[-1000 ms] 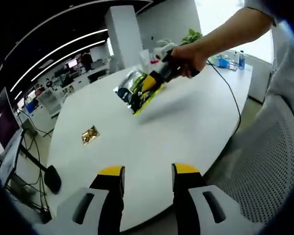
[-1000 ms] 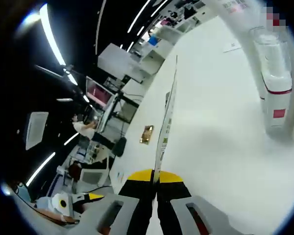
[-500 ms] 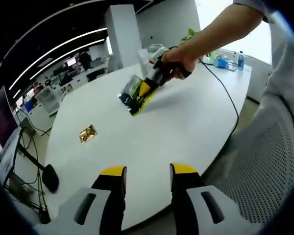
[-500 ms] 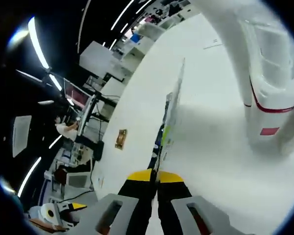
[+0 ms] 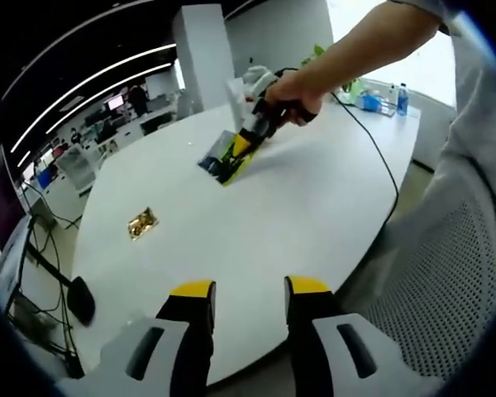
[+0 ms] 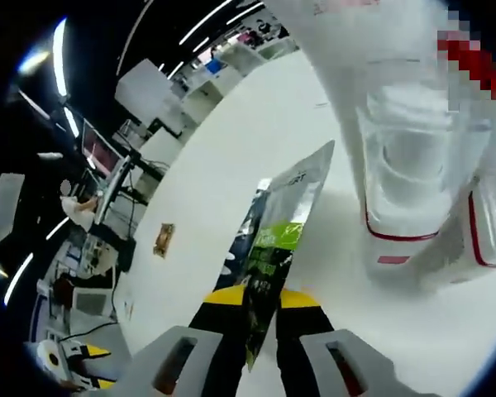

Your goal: Arrange the skincare products in the storage area until every visible bottle or jar stands upright without overlapping.

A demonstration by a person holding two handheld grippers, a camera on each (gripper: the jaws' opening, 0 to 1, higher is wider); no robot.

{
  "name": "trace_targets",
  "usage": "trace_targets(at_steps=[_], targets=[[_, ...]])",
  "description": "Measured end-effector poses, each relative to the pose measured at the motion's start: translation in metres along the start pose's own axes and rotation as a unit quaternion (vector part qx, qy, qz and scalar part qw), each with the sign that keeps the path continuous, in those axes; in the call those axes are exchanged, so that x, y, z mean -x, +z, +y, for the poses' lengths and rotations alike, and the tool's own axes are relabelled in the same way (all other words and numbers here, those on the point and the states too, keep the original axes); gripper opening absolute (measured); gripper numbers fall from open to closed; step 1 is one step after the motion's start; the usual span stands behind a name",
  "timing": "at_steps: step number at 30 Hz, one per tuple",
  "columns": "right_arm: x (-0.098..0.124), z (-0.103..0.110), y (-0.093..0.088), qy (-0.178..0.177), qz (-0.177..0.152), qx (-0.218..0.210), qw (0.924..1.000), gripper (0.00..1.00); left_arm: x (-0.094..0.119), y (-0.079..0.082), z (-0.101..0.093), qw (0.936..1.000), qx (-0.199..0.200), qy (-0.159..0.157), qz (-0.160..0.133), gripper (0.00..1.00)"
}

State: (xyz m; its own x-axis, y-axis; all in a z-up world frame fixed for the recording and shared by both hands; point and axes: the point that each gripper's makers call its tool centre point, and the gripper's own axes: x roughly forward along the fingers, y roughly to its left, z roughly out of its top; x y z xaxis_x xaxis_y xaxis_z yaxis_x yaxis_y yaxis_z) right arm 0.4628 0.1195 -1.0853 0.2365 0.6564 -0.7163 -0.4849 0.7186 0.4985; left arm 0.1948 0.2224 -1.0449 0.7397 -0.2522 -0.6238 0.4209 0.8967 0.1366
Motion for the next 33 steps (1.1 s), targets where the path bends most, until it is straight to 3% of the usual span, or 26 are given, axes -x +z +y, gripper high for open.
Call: trace_targets(at_steps=[8,12,16,19,21,23,24,26,29,30,33], targets=[[0.001,-0.022,-0.002,-0.044,-0.013,0.014,0.9988,0.14,0.0,0.0,0.0,1.0,0.0,0.0,-0.002,0.29],[0.005,-0.032,-0.003,-0.073,-0.015,0.048,0.9961,0.21,0.0,0.0,0.0,1.0,-0.001,0.001,-0.002,0.29],[0.014,-0.035,0.0,-0.095,-0.025,0.09,0.9911,0.21,0.0,0.001,0.0,1.0,-0.002,0.001,-0.002,0.29],[0.024,-0.023,0.012,-0.112,-0.067,0.159,0.9786,0.19,0.0,-0.001,0.0,1.0,-0.002,0.001,0.001,0.28],[0.024,-0.005,0.024,-0.104,-0.101,0.232,0.9618,0.14,-0.001,-0.001,0.0,1.0,-0.002,0.001,0.002,0.28],[0.012,0.008,0.017,-0.084,-0.075,0.263,0.9583,0.18,-0.001,-0.001,-0.001,1.0,-0.002,0.0,0.003,0.28],[0.005,0.011,0.014,-0.081,-0.062,0.269,0.9576,0.26,-0.001,-0.002,-0.001,1.0,-0.003,-0.002,0.004,0.28],[-0.007,0.011,0.013,-0.09,-0.046,0.309,0.9456,0.36,-0.001,-0.003,-0.001,1.0,-0.004,-0.002,0.006,0.27],[-0.021,0.01,0.004,-0.078,-0.023,0.297,0.9513,0.37,-0.001,-0.003,-0.001,1.0,-0.004,0.0,0.005,0.27],[-0.024,0.006,0.003,-0.088,-0.018,0.3,0.9498,0.39,-0.001,-0.003,0.0,1.0,-0.002,0.0,0.007,0.27],[-0.027,-0.009,-0.007,-0.115,0.021,0.338,0.9337,0.4,-0.001,-0.004,0.0,1.0,-0.002,0.0,0.008,0.26]])
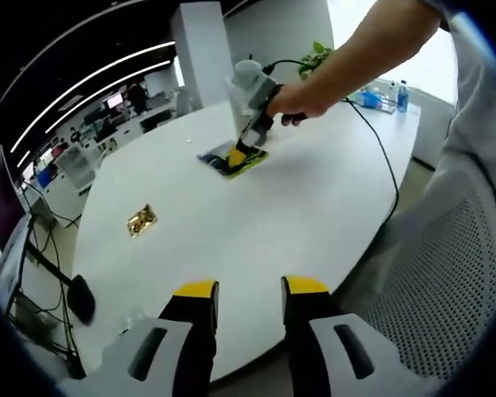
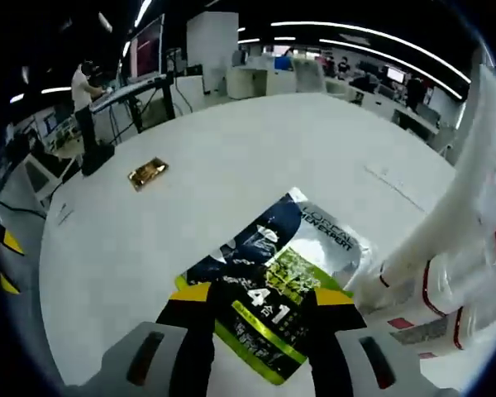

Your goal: Arrange the skincare products in the storage area until every visible bottle or jar stands upright without overlapping.

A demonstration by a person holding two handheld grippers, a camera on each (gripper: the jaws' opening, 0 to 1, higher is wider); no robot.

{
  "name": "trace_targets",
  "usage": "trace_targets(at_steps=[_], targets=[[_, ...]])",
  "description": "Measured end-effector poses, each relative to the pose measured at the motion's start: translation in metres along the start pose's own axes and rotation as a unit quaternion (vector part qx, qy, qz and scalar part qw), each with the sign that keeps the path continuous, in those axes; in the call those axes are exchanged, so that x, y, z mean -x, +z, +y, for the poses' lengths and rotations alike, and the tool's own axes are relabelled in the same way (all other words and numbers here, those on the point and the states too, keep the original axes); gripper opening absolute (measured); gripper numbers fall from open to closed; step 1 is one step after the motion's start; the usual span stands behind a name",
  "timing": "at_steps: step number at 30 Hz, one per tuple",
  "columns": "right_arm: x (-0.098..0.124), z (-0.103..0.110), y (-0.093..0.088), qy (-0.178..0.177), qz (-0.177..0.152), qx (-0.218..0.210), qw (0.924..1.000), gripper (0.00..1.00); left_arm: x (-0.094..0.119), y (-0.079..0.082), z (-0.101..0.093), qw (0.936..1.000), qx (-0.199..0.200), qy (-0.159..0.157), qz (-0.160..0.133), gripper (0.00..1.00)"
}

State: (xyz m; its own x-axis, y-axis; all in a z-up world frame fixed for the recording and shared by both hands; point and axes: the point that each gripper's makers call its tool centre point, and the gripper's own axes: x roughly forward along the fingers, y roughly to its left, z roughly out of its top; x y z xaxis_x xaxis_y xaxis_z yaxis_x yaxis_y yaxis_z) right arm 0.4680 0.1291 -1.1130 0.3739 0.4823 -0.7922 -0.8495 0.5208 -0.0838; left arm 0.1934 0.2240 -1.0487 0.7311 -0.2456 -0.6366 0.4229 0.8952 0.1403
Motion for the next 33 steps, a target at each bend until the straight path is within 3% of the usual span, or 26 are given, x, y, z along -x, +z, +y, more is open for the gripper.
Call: trace_targets(at_steps=[1,7,16,18,20,21,23,25,28,31,32,33], targets=[[0.0,0.0,0.011,0.003,-0.035,-0.012,0.9993,0.4,0.0,0.0,0.0,1.0,0.0,0.001,0.0,0.26],[0.002,-0.004,0.011,0.019,-0.024,0.001,0.9995,0.4,0.0,0.0,0.001,1.0,0.001,0.003,0.0,0.26],[0.001,-0.007,0.011,0.012,-0.024,-0.014,0.9995,0.4,0.0,-0.003,0.003,1.0,0.002,0.006,0.007,0.27],[0.004,-0.005,0.012,0.017,-0.026,0.003,0.9995,0.42,0.0,-0.003,0.004,0.9999,0.002,0.007,0.007,0.27],[0.015,-0.002,0.028,0.005,-0.077,0.016,0.9969,0.49,0.0,-0.002,0.005,1.0,0.002,0.009,0.003,0.26],[0.025,0.007,0.037,0.014,-0.111,0.001,0.9937,0.51,0.001,0.0,0.006,0.9999,-0.003,0.012,-0.003,0.26],[0.042,0.024,0.043,0.03,-0.147,-0.03,0.9882,0.52,0.001,0.001,0.007,0.9999,-0.002,0.013,-0.004,0.28],[0.048,0.03,0.042,0.035,-0.163,-0.029,0.9855,0.51,0.0,-0.001,0.01,0.9999,0.008,0.013,-0.002,0.3],[0.071,0.068,0.029,0.081,-0.2,-0.062,0.9744,0.5,0.001,0.001,0.014,0.9996,0.022,0.018,-0.007,0.36],[0.09,0.097,0.011,0.106,-0.204,-0.066,0.9709,0.52,0.0,0.005,0.018,0.9993,0.028,0.015,-0.018,0.43],[0.096,0.105,0.006,0.109,-0.207,-0.068,0.9699,0.52,0.002,0.013,0.024,0.9989,0.009,0.025,-0.039,0.42],[0.106,0.114,0.001,0.118,-0.215,-0.078,0.9662,0.52,0.003,0.015,0.028,0.9986,0.016,0.028,-0.043,0.44]])
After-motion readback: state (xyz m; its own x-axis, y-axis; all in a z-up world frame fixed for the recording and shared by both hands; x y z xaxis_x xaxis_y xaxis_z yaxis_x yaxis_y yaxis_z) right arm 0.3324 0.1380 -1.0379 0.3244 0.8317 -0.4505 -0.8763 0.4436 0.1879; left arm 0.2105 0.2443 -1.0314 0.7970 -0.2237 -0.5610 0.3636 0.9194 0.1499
